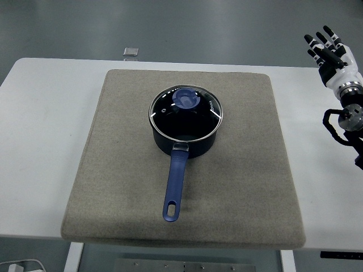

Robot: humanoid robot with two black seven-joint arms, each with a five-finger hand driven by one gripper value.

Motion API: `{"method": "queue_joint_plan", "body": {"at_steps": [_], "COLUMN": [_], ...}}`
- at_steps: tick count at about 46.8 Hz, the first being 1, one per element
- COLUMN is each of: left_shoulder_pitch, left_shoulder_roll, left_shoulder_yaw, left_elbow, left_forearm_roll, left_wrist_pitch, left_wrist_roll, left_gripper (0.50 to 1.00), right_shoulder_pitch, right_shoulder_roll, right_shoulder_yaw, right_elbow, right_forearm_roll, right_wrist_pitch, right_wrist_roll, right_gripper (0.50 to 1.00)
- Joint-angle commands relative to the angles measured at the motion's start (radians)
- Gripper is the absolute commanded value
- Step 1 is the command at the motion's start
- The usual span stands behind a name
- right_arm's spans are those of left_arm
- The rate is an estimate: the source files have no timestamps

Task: Lift the pot lid and place it to the right of the pot.

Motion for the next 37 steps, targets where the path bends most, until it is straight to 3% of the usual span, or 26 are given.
{"method": "queue_joint_plan", "body": {"at_steps": [1, 37], "left_shoulder_pitch": [0.000, 0.000], "left_shoulder_roll": [0.000, 0.000], "left_shoulder_yaw": [-0.001, -0.001], "left_elbow": [0.000, 0.000], "left_forearm_roll": [0.000, 0.000], "left_wrist_pitch": [0.000, 0.000], "left_wrist_roll": [0.000, 0.000], "left_gripper": [1.000, 1.000], "right_shoulder_pitch": [0.004, 0.003], "right_shoulder_roll": [-0.002, -0.035], "right_shoulder_yaw": [0.000, -0.014], "right_elbow": [0.000, 0.002], "right_forearm_roll": [0.000, -0.022], "right_wrist_pitch": [-0.002, 0.020], "right_wrist_roll": [0.000, 0.002], "right_gripper": [0.917, 0.917]}}
